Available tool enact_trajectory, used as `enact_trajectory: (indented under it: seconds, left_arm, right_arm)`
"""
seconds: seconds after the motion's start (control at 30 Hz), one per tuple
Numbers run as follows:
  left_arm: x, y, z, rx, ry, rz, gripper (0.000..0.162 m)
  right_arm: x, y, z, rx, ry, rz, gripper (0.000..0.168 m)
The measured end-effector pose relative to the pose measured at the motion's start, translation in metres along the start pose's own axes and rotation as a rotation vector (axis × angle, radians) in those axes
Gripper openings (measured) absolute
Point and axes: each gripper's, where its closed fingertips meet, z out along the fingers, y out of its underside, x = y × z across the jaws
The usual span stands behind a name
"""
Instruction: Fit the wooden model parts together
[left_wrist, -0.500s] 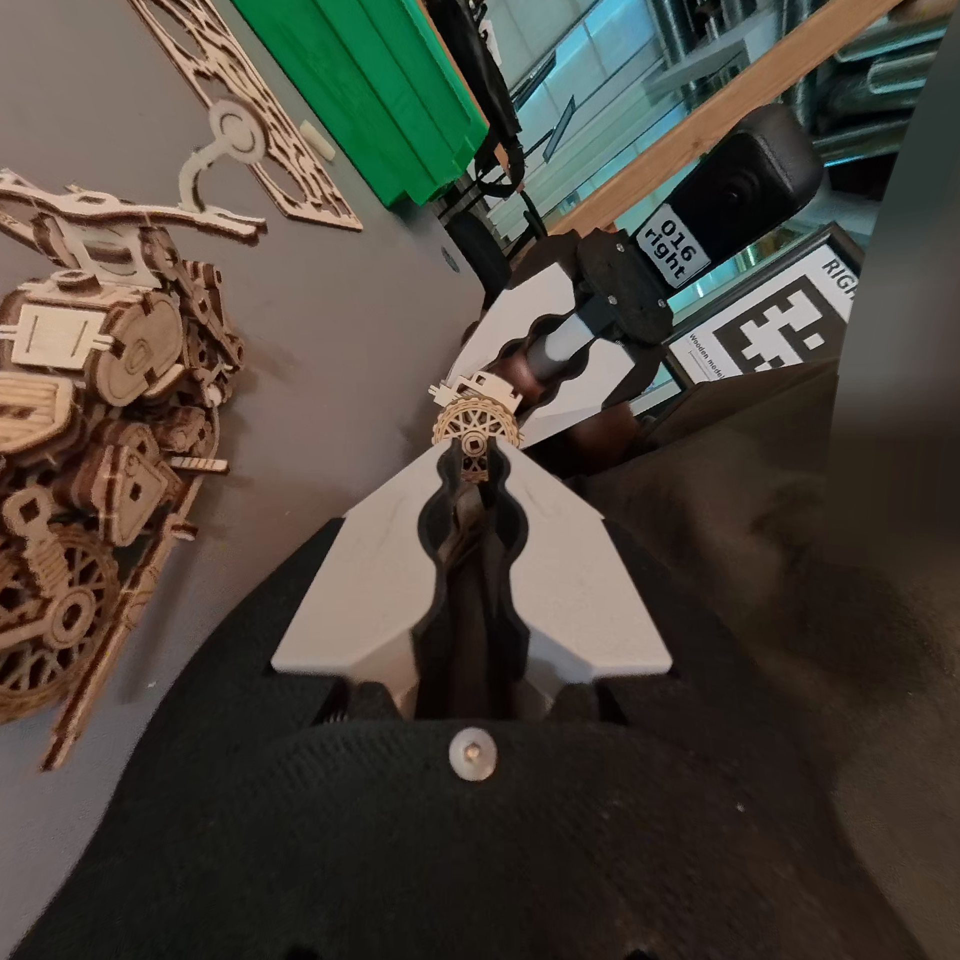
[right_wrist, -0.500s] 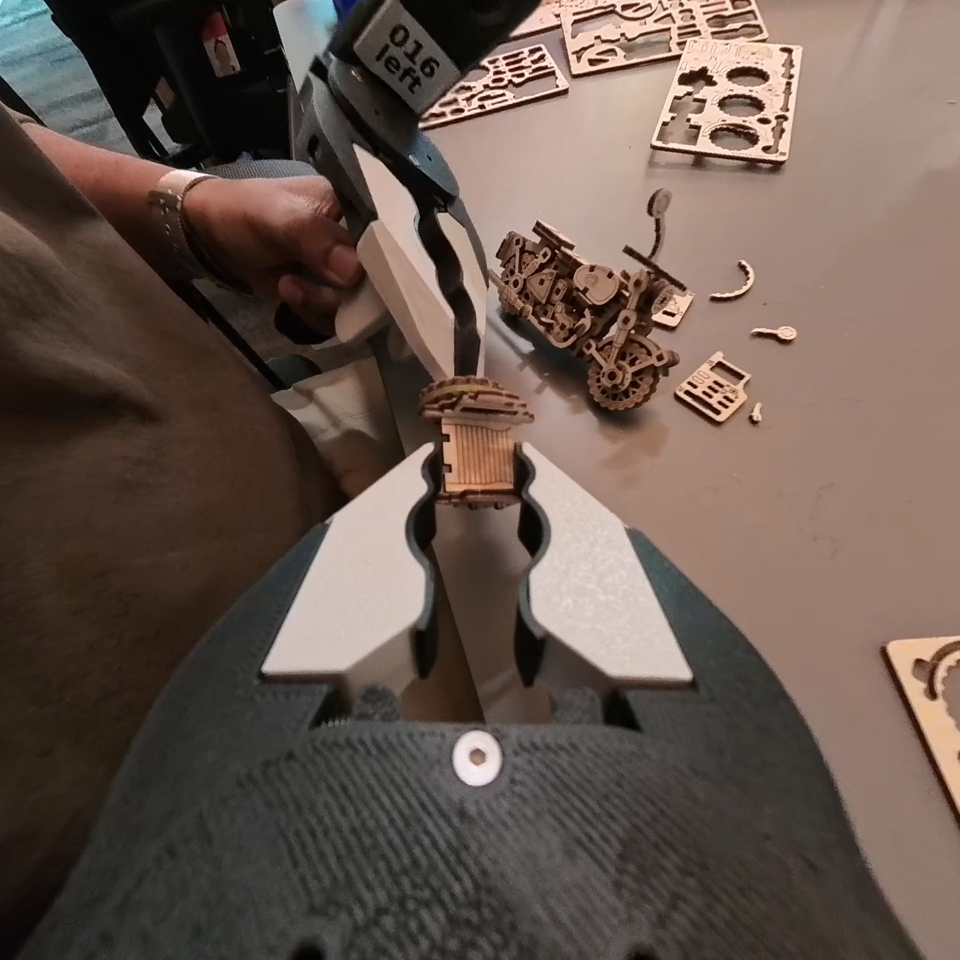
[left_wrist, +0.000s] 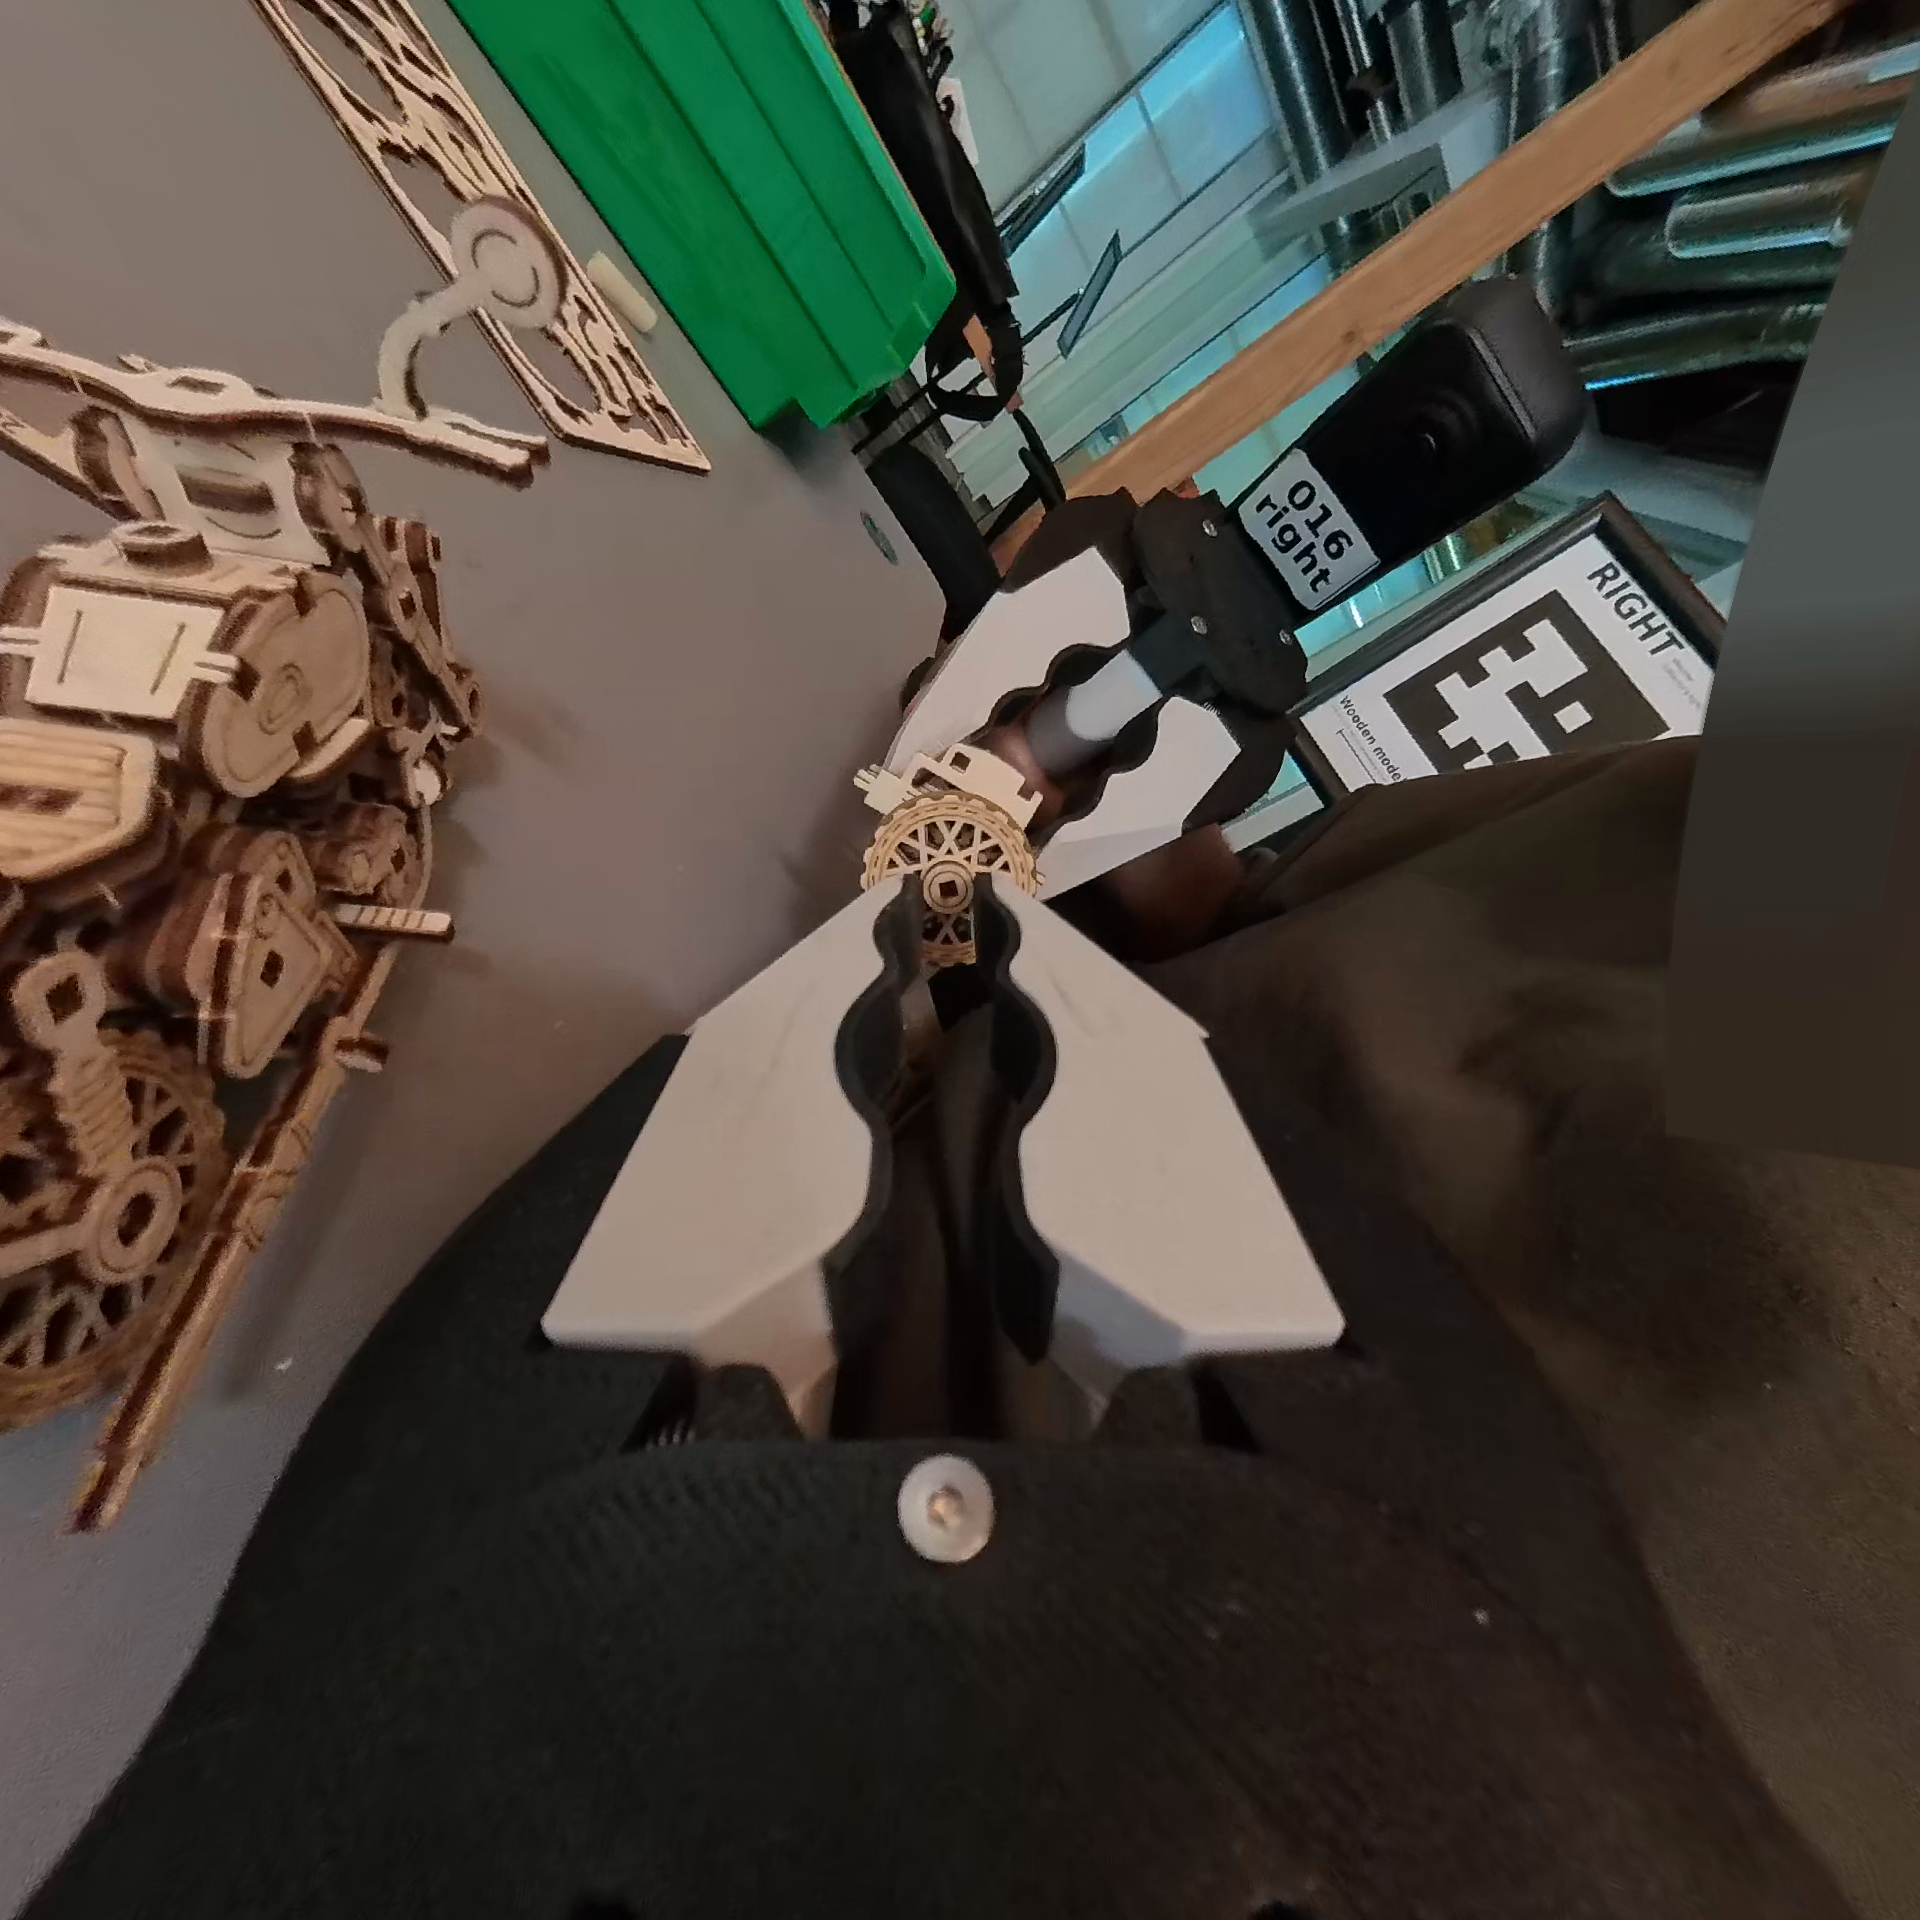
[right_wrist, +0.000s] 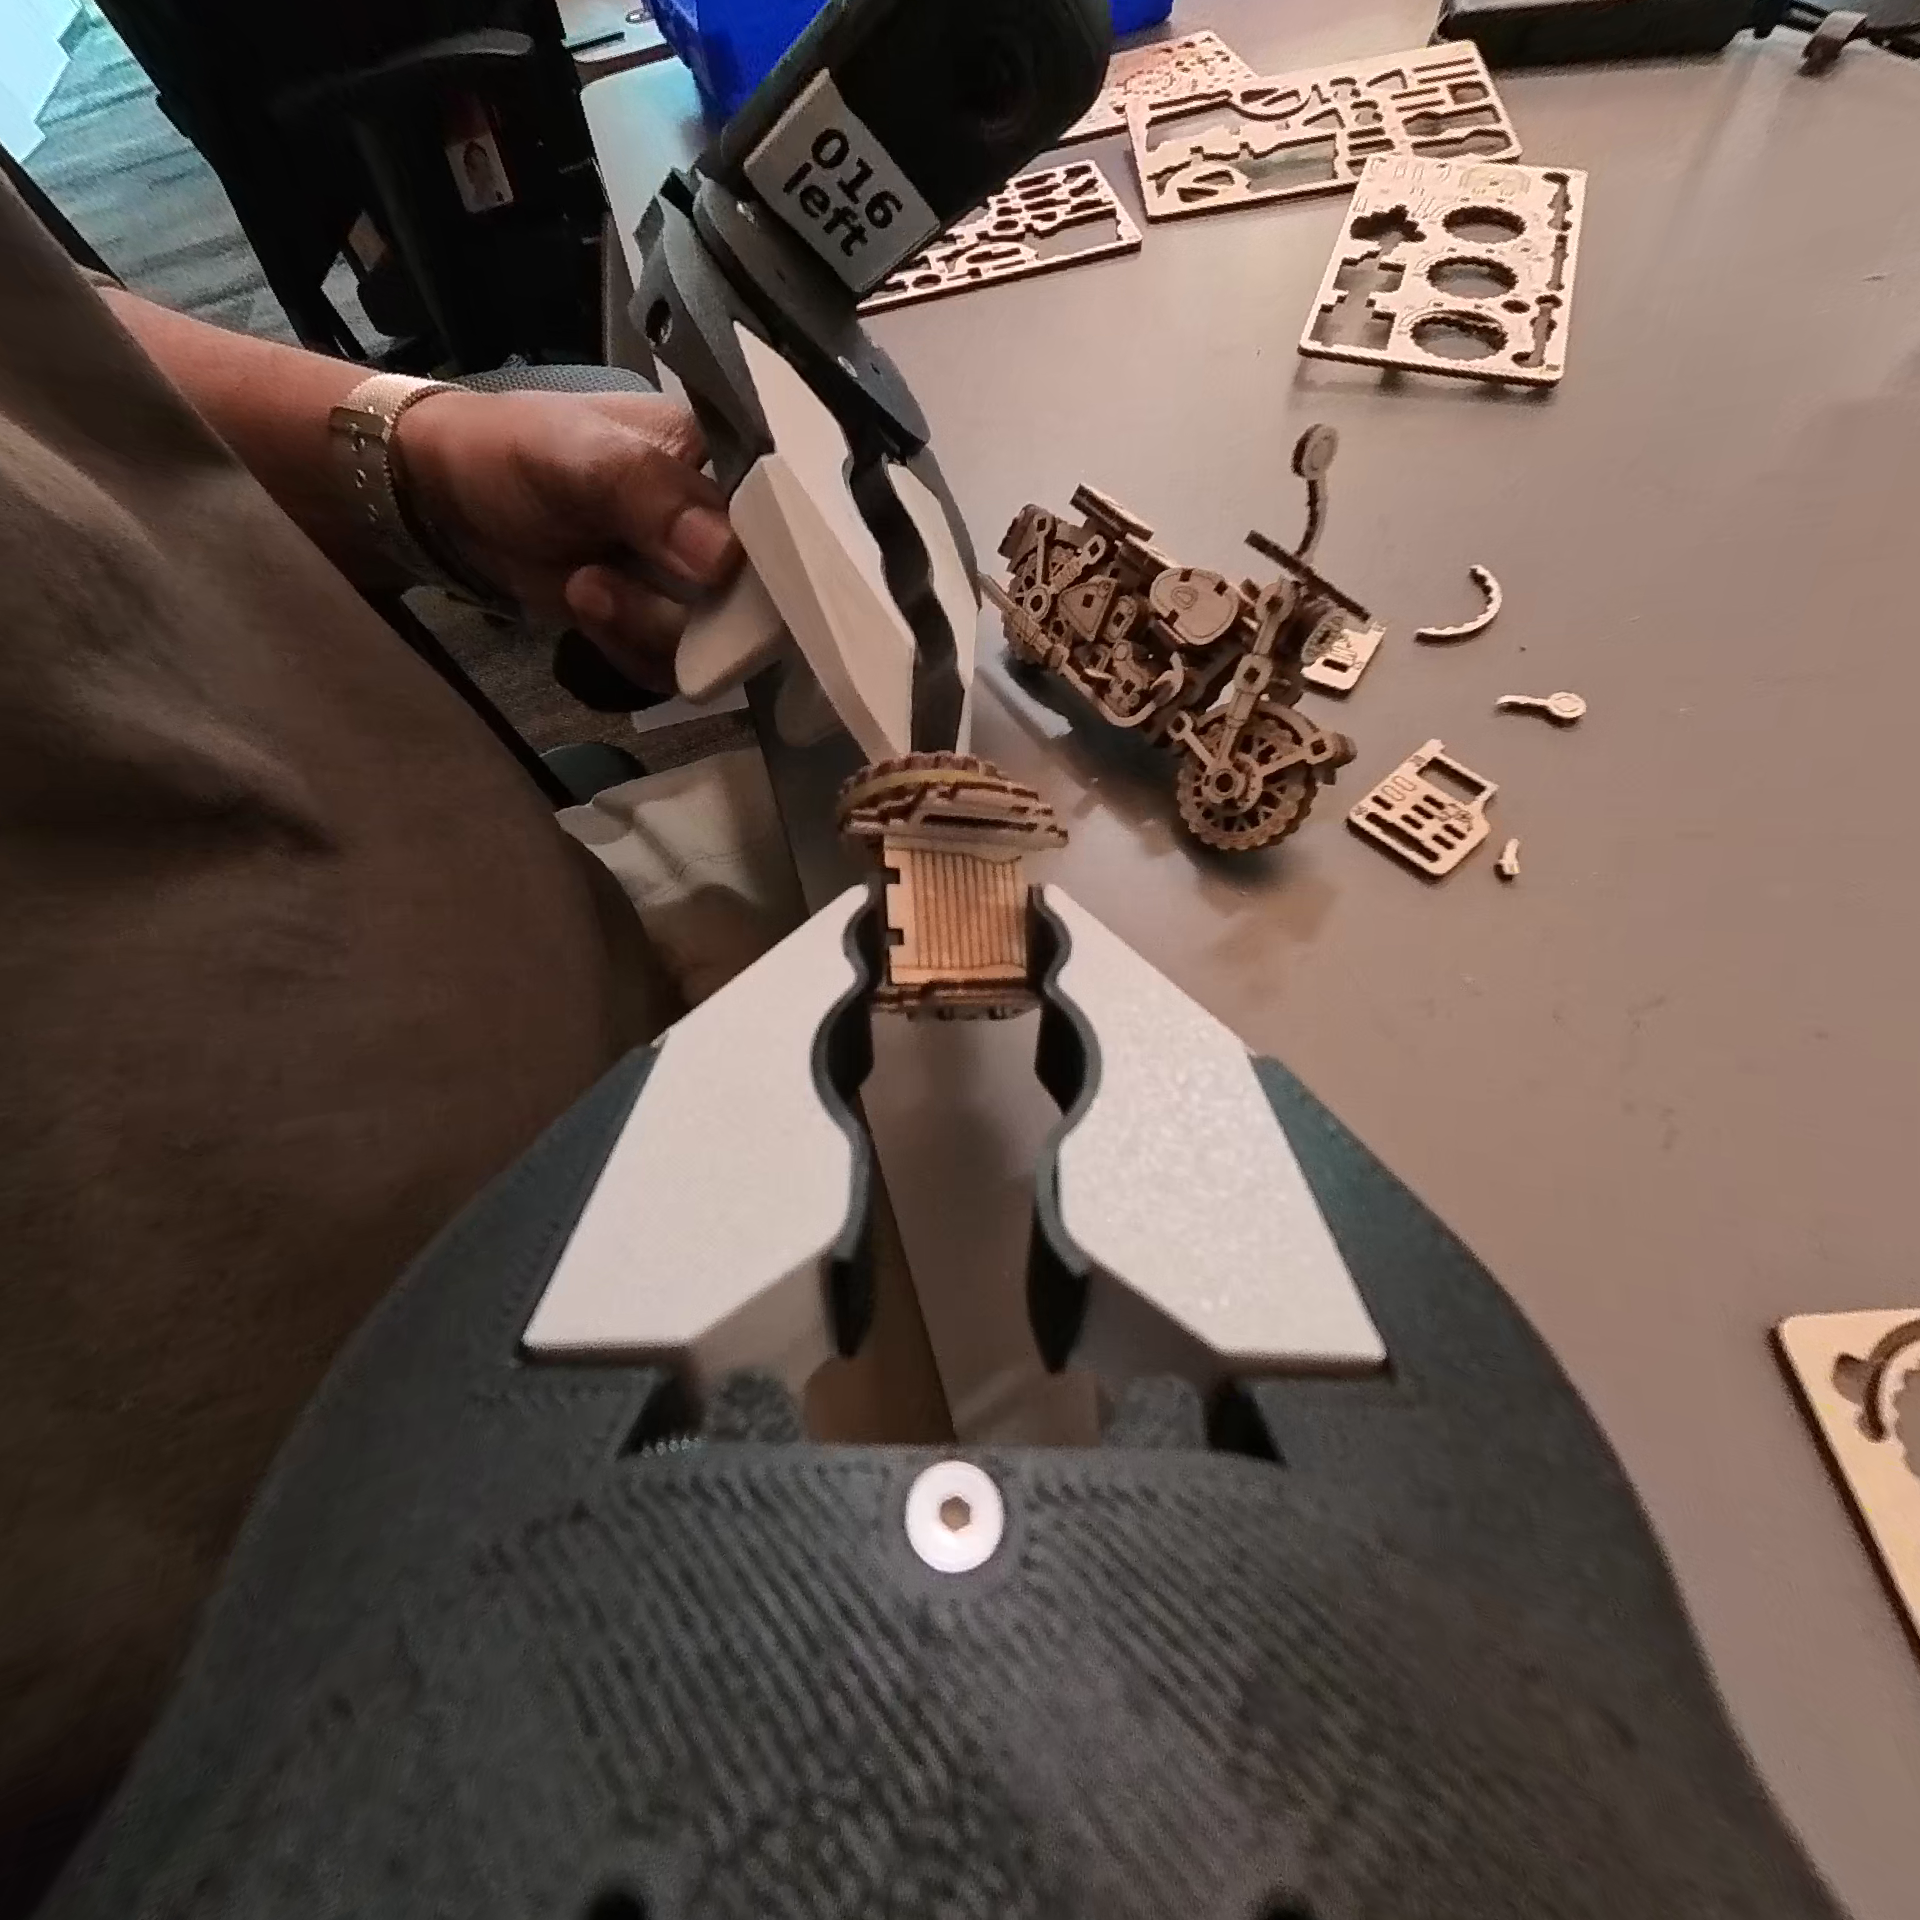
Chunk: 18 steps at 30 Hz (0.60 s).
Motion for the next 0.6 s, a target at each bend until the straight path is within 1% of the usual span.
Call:
enact_trajectory:
  seconds: [0.13,0.2,0.37,0.43,0.53,0.6]
  left_arm:
    - [-0.002,-0.001,0.001,0.006,-0.037,0.039,0.009]
    - [-0.002,-0.001,0.001,0.007,-0.042,0.047,0.02]
    - [0.002,-0.006,-0.002,0.036,-0.008,0.027,0.02]
    - [0.006,-0.007,-0.002,0.051,0.031,-0.003,0.023]
    - [0.018,-0.011,-0.002,0.085,0.134,-0.073,0.032]
    - [0.027,-0.011,-0.002,0.092,0.21,-0.112,0.034]
  right_arm:
    - [0.004,0.0,-0.001,0.001,0.019,-0.002,0.026]
    - [0.007,-0.001,-0.003,0.011,0.028,0.002,0.026]
    - [0.01,-0.007,-0.008,0.065,0.019,0.03,0.026]
    - [0.009,-0.012,-0.01,0.112,0.006,0.012,0.026]
    - [-0.001,-0.023,-0.014,0.194,-0.044,-0.009,0.025]
    - [-0.007,-0.032,-0.018,0.25,-0.076,-0.013,0.025]
